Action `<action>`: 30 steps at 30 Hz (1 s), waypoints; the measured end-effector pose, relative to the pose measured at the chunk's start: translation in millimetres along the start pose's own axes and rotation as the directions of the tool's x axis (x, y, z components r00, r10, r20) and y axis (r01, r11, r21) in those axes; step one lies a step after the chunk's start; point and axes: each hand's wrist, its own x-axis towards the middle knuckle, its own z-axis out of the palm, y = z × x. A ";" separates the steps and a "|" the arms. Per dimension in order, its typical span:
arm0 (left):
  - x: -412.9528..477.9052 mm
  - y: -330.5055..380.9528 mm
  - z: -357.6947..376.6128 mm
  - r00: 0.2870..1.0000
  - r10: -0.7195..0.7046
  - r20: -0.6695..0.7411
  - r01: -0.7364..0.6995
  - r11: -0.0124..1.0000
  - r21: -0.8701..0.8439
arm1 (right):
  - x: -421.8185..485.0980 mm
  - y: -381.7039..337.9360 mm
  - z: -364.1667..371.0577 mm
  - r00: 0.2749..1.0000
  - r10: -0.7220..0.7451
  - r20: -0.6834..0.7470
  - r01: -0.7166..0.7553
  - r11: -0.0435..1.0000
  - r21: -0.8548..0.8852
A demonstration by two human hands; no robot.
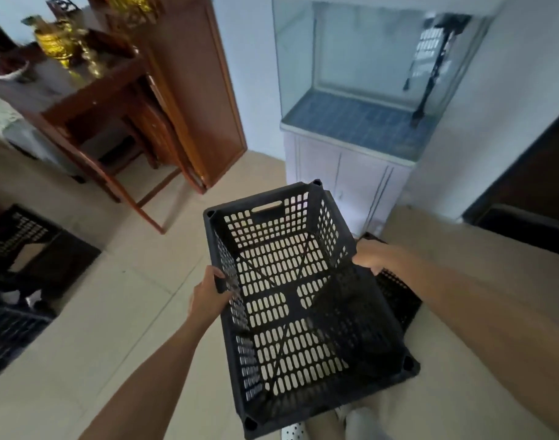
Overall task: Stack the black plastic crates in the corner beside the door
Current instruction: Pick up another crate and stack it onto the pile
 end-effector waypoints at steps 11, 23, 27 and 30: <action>4.7 174.4 103.6 0.857 0.376 0.353 -0.446 0.884 0.141 | -94.1 228.0 2.5 0.941 0.329 -0.083 -0.267 0.868 0.419; -92.1 417.9 306.4 0.530 0.563 0.634 -0.783 0.612 0.110 | -232.8 496.1 7.5 0.827 0.538 0.164 -0.432 0.422 0.797; -145.4 495.5 367.6 0.425 0.581 0.694 -0.816 0.578 0.015 | -275.0 583.1 7.1 0.808 0.564 0.170 -0.415 0.341 0.843; -186.0 550.3 402.4 0.350 0.614 0.707 -0.845 0.533 -0.044 | -305.7 640.9 4.1 0.763 0.629 0.151 -0.410 0.290 0.865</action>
